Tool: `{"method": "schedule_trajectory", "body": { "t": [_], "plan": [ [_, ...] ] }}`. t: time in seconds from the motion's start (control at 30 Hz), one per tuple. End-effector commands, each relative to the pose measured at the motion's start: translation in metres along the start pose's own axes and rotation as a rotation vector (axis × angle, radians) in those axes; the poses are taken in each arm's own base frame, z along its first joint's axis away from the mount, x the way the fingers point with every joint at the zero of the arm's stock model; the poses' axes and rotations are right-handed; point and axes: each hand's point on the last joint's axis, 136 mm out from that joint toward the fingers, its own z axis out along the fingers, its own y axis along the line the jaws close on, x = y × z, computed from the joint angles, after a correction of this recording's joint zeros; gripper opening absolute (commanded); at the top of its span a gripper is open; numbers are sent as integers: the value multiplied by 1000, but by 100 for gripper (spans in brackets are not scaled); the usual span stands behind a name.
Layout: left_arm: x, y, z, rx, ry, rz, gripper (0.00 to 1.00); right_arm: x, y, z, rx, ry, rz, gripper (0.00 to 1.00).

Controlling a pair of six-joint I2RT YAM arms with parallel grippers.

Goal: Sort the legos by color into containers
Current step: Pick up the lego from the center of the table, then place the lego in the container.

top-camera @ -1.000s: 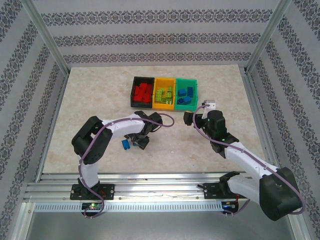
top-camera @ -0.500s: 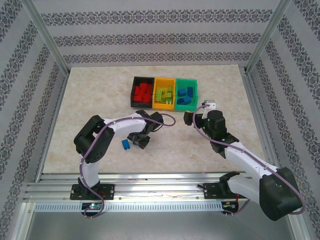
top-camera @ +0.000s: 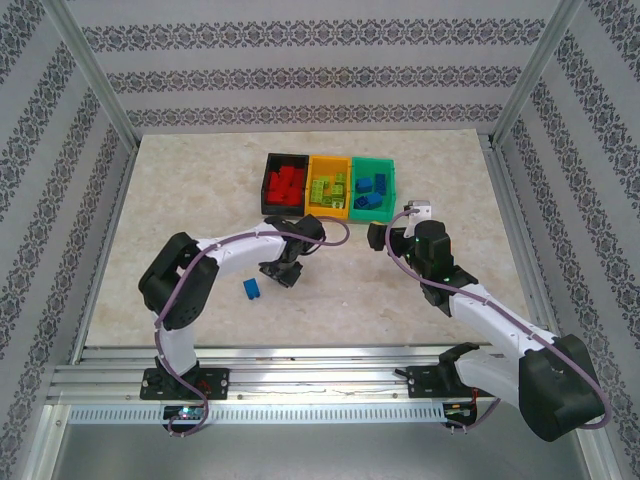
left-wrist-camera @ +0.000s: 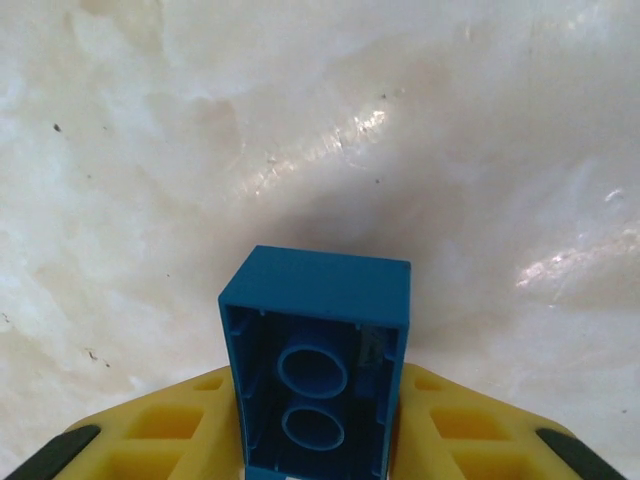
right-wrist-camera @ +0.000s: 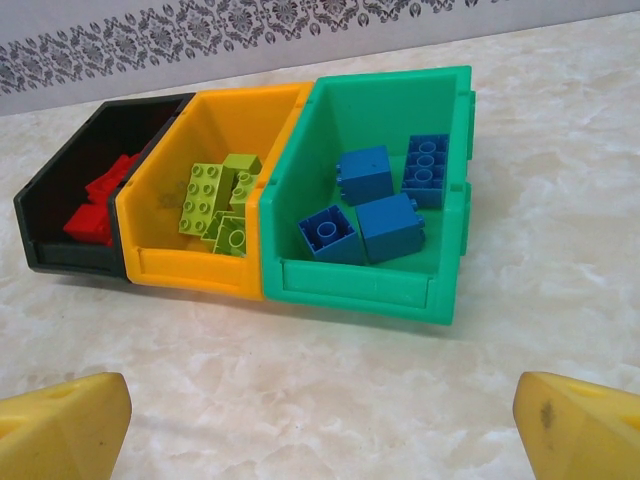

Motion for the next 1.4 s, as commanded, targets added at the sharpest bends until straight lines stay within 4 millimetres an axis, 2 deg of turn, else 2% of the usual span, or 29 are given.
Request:
{"method": "schedule_trajectory", "body": {
  "t": [0.0,0.17,0.33,0.57,0.73,1.0,1.03,1.13,1.2,1.23,1.3,1.37],
  "plan": [
    [-17,1,-18,40,-84,-38,33,-4,3,-1,-2,-19,-19,98],
    [-40,-2,-38,102,-176,-86,31,-4,3,0,-6,-17,-10,98],
    [-80,-14,-63,228,-288,-133,29,-1,-5,3,18,-10,12,98],
    [-150,-22,-100,347,-452,-176,28,1,-34,4,50,-13,145,98],
    [-210,-23,-128,441,-572,-228,28,2,-51,0,74,-41,223,98],
    [-294,-46,-155,614,-693,-206,27,-1,-57,-2,86,-55,235,98],
    [-302,-49,-153,622,-692,-203,27,-1,-57,-2,87,-56,234,98],
    [-326,-49,-152,622,-716,-225,37,-1,-57,-1,81,-55,238,98],
    [-336,-46,-152,632,-738,-255,49,0,-57,-1,80,-52,239,98],
    [-340,-42,-151,632,-743,-283,58,-1,-57,0,80,-53,239,98],
    [-342,-38,-146,640,-739,-319,62,-1,-57,0,80,-50,241,98],
    [-340,-38,-144,651,-726,-325,71,-1,-56,0,72,-51,242,98]
  ]
}}
